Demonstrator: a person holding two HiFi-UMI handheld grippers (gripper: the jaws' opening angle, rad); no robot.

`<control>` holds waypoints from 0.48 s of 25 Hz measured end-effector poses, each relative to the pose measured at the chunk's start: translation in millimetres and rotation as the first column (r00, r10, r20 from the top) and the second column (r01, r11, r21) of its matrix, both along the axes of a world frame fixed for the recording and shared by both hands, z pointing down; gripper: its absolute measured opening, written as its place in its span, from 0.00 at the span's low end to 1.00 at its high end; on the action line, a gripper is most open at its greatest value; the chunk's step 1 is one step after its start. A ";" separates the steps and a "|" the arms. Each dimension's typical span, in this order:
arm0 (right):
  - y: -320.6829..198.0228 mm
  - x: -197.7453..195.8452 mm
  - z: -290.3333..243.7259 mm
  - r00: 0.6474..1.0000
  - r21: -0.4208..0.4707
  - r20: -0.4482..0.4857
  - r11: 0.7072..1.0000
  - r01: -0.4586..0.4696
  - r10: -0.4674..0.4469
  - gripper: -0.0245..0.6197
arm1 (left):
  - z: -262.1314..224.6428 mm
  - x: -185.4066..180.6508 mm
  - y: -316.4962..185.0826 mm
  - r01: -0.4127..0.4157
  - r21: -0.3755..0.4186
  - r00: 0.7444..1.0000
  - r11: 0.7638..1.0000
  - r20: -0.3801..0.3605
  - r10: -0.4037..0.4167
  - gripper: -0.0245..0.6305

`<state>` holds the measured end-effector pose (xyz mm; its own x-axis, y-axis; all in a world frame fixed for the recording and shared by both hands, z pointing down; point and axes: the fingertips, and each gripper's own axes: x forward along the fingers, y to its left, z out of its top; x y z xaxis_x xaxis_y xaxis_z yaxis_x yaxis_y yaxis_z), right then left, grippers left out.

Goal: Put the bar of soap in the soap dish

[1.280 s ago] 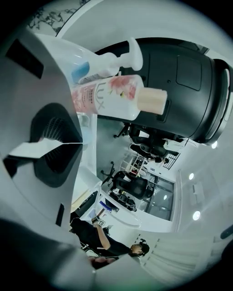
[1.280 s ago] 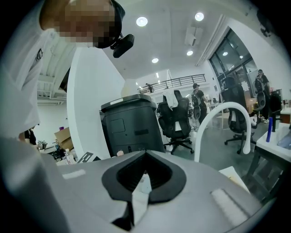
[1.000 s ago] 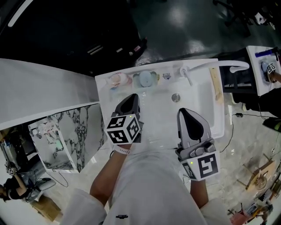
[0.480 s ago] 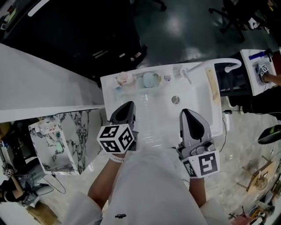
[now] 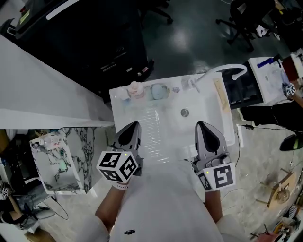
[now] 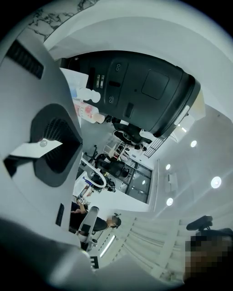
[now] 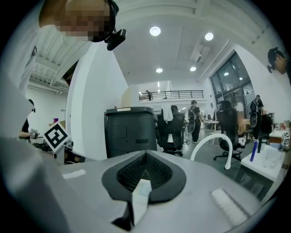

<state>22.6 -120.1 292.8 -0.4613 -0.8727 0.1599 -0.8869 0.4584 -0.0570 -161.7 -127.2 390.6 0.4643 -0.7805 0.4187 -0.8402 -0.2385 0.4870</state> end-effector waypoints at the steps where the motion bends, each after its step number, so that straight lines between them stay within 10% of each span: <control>1: 2.5 0.7 -2.2 1.000 0.006 -0.002 1.000 -0.005 0.005 0.05 | -3.8 -2.7 3.7 0.002 0.006 1.000 1.000 -0.002 -0.002 0.05; 12: 28.6 9.8 -14.8 0.999 0.043 -0.035 0.999 -0.034 0.035 0.05 | -46.6 -30.7 30.6 0.031 0.103 1.000 0.994 -0.007 -0.030 0.05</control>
<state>32.4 -91.5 278.0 -0.4256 -0.8943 0.1381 -0.9033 0.4289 -0.0064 -192.4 -96.5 343.9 0.4417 -0.8333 0.3324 -0.8451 -0.2622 0.4658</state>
